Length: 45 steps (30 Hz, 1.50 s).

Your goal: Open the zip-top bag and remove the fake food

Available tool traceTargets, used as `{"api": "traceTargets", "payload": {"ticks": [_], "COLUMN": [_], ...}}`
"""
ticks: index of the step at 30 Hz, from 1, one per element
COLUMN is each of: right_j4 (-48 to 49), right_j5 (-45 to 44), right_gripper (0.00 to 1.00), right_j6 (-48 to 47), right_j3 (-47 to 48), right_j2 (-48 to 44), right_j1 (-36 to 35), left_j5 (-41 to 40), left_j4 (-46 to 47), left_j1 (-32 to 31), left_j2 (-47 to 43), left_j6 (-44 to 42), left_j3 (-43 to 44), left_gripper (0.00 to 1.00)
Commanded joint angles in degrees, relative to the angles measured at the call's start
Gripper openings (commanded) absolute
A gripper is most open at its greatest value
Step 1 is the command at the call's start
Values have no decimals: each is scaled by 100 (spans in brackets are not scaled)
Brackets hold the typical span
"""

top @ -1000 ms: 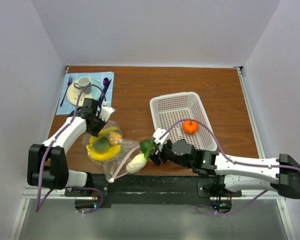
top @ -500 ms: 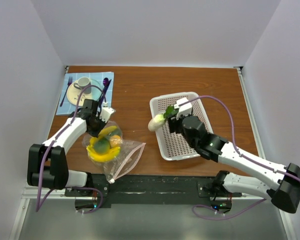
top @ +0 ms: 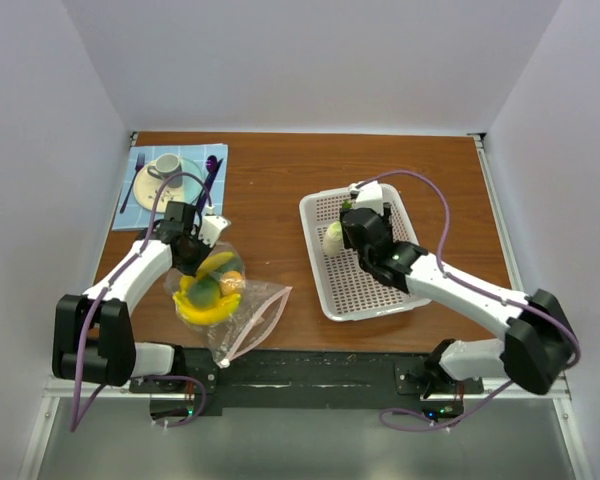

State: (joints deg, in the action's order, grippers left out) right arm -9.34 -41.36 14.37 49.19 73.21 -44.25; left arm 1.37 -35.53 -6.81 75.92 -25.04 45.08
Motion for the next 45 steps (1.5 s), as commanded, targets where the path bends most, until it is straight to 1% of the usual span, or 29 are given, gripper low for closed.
{"api": "traceTargets", "payload": {"ticks": [1,2,3,4,7,10,12,13,14,16,17,18,19,20,21,23,24,25,27,32,39,43,45], "right_j4": [-523,-716,-788,-858,-964,-885,-1008,-964,-755,-613,-508,-472,-437,-202,-17,579,748,898,1337,1865,2244,2367,2402], "right_j5": [-214,-223,-240,-284,-346,-249,467,785,1284,1246,1158,1131,1261,1419,1690,1894,1974,2174,2351,2695,2976,3108,3195], "right_gripper": [47,61,90,99,99,99,99,99,99,99,99,98,92,85,71,56,41,33,19,24,24,24,28], "right_j6": [496,531,566,654,760,699,559,314,155,-310,-443,-531,-506,-488,-462,-356,-304,-242,-216,-277,-295,-277,-303], "right_j3": [765,855,916,995,970,873,891,812,725,478,399,251,153,39,-284,-602,-717,-883,-990,-911,-595,-463,-358], "right_j2": [640,694,747,773,599,186,-147,-288,-429,-728,-773,-834,-869,-913,-957,-1063,-1063,-1002,-906,-336,473,747,974], "right_j1": [57,57,57,57,57,48,39,-4,-222,-696,-1282,-1523,-1699,-1971,-2095,-2411,-2483,-2544,-2711,-2940,-3142,-3230,-3239], "left_j5": [232,241,267,294,382,531,575,601,610,593,575,514,470,444,409,338,286,259,163,66,39,-5,-14], "left_j4": [-199,-244,-279,-366,-524,-692,-823,-859,-885,-929,-930,-912,-886,-877,-825,-780,-719,-693,-596,-464,-429,-411,-402], "left_j1": [13,13,13,13,13,13,13,13,13,13,13,13,13,13,13,13,22,13,13,13,13,4,4], "left_j2": [-147,-200,-244,-262,-323,-358,-350,-341,-350,-324,-306,-288,-271,-245,-236,-192,-183,-165,-156,-25,28,11,19], "left_j6": [52,43,43,43,69,122,139,139,148,148,148,157,157,148,148,166,183,175,183,262,342,333,333], "left_j3": [-26,1,53,80,211,352,475,519,572,677,695,695,686,660,625,572,520,485,379,247,212,142,124], "left_gripper": [0,0,0,0,0,0,0,0,0,0,0,0,0,0,0,0,0,0,0,0,0,0,0]}}
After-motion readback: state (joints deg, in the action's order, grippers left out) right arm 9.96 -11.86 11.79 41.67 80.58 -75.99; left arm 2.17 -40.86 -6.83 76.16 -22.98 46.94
